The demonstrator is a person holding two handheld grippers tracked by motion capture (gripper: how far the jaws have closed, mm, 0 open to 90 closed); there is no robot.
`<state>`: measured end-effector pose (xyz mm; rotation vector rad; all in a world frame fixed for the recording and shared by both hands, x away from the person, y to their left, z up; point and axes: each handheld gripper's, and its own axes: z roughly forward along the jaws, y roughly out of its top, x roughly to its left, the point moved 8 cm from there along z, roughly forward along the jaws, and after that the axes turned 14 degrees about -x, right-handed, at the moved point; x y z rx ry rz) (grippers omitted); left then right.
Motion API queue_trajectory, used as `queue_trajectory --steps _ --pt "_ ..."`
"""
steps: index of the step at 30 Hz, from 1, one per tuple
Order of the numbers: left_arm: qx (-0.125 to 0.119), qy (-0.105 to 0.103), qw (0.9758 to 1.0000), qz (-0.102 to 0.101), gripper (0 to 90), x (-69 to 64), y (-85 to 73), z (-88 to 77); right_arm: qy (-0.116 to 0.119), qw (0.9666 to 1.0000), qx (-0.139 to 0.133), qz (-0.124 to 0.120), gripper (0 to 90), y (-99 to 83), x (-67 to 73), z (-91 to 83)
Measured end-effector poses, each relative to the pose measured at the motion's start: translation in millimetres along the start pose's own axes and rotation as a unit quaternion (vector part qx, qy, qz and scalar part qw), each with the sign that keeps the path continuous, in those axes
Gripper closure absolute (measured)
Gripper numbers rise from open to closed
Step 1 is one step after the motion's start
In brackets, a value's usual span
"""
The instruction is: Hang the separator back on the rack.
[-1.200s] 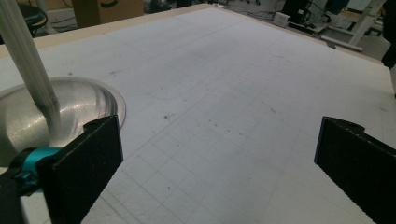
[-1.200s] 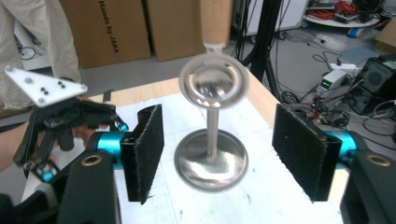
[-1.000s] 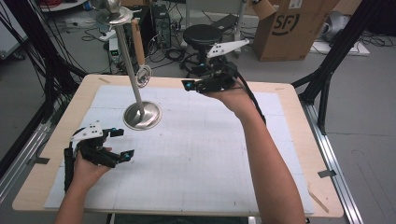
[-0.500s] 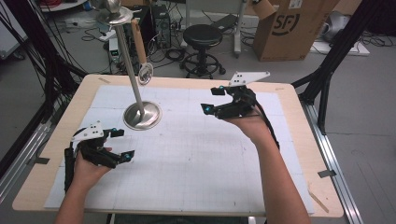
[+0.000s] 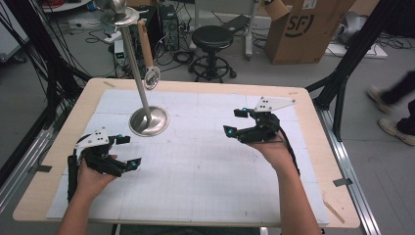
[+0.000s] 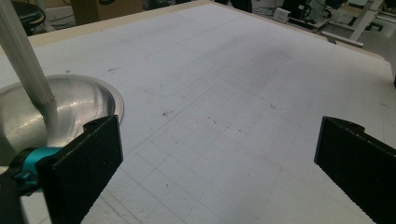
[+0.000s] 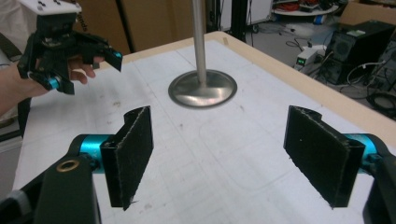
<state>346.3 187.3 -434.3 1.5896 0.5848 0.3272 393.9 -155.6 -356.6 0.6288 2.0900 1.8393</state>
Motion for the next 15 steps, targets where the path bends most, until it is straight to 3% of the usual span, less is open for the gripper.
queue_trajectory --steps 10,13,15 --pt "0.004 -0.001 1.0 0.0 1.6 0.2 -2.0 1.7 -0.015 0.9998 0.001 0.017 21.5 -32.0 -1.8 -13.9" --pt "0.006 -0.003 1.0 -0.001 1.6 -0.1 -2.7 2.1 -0.018 0.9993 0.02 0.025 18.8 -40.5 -1.5 -13.4" --pt "0.006 -0.002 1.0 -0.001 1.6 0.1 -2.9 2.2 -0.016 0.9995 0.017 0.023 18.8 -44.5 0.4 -12.9"
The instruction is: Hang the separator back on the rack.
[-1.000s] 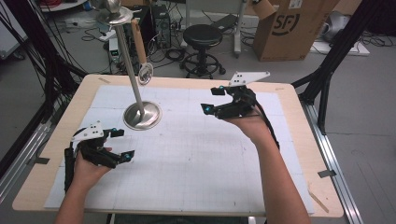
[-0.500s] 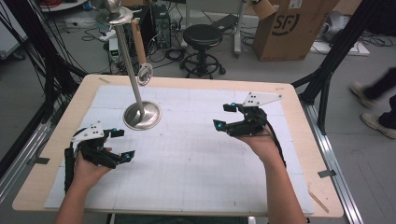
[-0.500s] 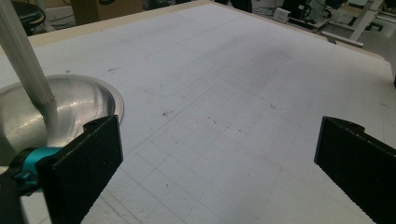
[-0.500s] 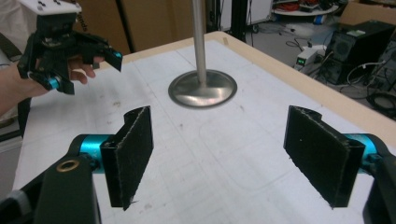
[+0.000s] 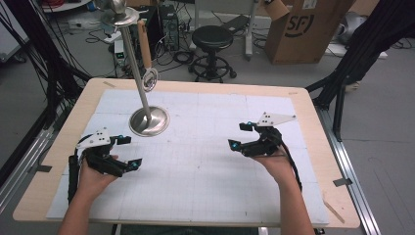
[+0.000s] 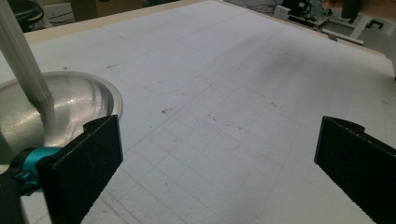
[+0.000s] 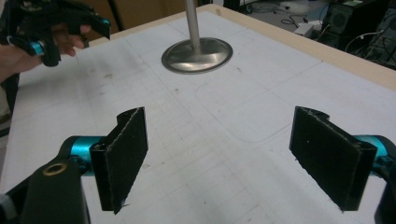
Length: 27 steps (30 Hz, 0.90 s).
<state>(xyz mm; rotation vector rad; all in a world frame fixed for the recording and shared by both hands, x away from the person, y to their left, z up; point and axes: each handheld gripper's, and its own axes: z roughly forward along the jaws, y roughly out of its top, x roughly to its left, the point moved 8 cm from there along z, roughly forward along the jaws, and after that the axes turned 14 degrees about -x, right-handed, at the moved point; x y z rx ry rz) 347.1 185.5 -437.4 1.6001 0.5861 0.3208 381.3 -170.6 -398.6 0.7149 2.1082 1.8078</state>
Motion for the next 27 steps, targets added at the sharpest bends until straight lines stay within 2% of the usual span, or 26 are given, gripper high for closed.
queue_trajectory --steps 3,7,9,14,17,27 --pt "-0.001 0.002 1.0 -0.002 1.6 0.4 0.0 -0.2 0.001 1.0 -0.003 0.005 18.6 -6.9 1.0 -1.6" --pt "-0.004 0.001 1.0 -0.004 1.6 1.1 0.3 0.6 -0.01 0.9999 0.003 0.008 17.5 -15.1 -2.7 -4.5" --pt "-0.003 0.0 1.0 -0.004 1.6 1.1 0.2 1.0 -0.016 0.9998 -0.004 0.011 17.4 -16.7 -4.1 -7.4" --pt "-0.006 0.002 1.0 -0.006 1.6 2.3 0.0 2.3 -0.02 0.9996 0.001 0.02 16.2 -25.2 -6.4 -13.7" --pt "0.0 0.002 1.0 -0.005 1.6 3.0 -2.3 4.0 -0.025 0.9994 -0.002 0.026 15.5 -27.4 -8.1 -16.5" --pt "-0.001 -0.001 1.0 -0.005 1.6 3.5 -2.8 4.5 -0.027 0.999 0.019 0.03 15.2 -40.2 -5.6 -13.0"
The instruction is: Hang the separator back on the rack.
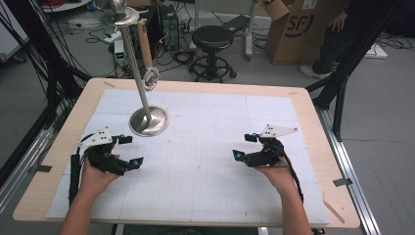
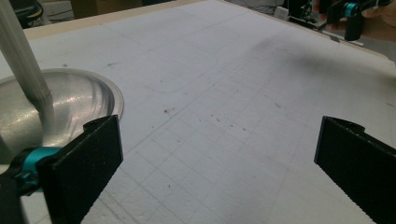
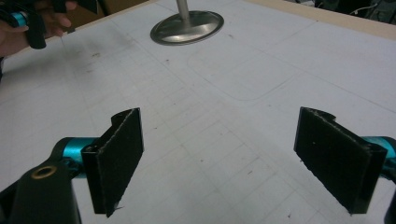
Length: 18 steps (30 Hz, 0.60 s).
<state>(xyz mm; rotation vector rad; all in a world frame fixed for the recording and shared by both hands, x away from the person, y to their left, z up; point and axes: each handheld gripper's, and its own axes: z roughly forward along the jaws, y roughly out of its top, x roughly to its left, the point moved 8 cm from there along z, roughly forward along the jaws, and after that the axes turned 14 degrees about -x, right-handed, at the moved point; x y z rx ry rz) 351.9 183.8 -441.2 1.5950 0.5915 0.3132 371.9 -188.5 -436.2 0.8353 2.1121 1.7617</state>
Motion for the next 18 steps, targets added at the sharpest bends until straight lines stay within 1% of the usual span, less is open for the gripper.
queue_trajectory --steps 3,7,18 --pt "0.0 0.0 1.0 -0.002 1.6 -0.9 -0.2 0.2 -0.001 1.0 -0.001 -0.001 15.2 0.2 -0.2 0.3" --pt "0.003 -0.001 1.0 0.001 1.6 -1.4 -0.5 0.2 -0.002 1.0 -0.005 -0.001 15.2 1.4 -0.4 -0.3" --pt "0.004 -0.001 1.0 0.0 1.6 -1.2 -0.9 0.3 0.003 1.0 0.0 0.0 15.2 0.1 0.7 1.0"
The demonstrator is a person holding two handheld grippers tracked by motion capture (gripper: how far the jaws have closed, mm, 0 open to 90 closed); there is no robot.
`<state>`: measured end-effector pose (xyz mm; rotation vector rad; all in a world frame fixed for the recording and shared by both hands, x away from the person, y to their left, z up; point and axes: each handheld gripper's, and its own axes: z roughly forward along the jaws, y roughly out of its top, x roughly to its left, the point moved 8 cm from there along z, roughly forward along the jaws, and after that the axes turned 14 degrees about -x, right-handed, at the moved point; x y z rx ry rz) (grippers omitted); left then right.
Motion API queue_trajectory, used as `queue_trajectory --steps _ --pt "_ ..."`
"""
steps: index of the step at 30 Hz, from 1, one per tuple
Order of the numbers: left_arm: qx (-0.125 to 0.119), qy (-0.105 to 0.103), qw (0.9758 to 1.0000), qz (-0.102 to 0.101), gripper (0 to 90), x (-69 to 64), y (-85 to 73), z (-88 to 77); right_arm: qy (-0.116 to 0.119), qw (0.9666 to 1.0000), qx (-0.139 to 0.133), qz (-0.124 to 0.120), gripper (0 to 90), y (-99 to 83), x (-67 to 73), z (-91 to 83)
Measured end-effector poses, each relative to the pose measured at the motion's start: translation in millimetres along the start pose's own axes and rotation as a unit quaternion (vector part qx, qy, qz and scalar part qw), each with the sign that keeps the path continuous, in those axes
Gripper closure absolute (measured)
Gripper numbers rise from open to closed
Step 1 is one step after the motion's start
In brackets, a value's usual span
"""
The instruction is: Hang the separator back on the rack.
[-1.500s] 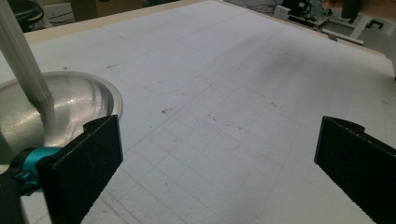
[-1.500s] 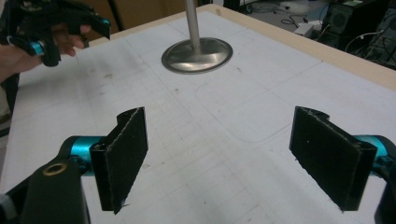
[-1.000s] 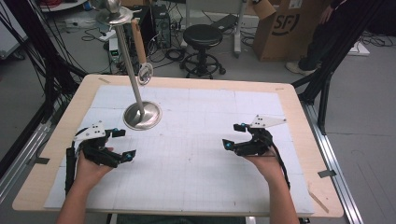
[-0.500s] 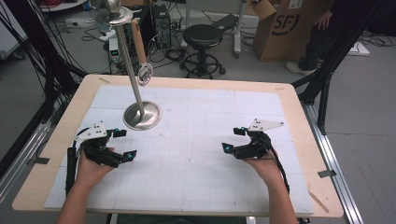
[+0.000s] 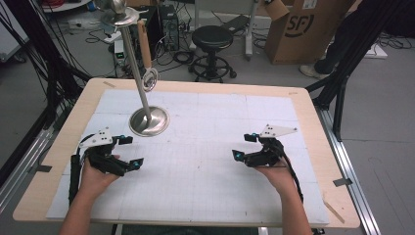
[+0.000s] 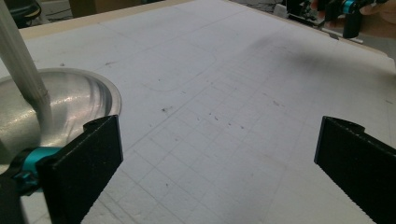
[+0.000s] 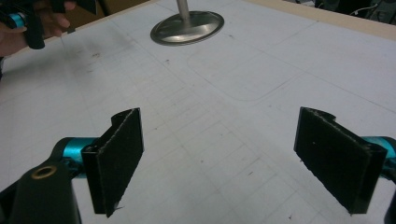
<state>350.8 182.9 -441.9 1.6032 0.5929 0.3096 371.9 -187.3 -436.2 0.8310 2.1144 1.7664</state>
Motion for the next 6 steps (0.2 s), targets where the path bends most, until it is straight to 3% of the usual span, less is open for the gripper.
queue_trajectory --steps 6 --pt "0.0 0.001 1.0 0.001 1.6 0.4 0.1 0.0 0.002 1.0 0.0 -0.001 15.2 -0.3 -0.1 0.9"
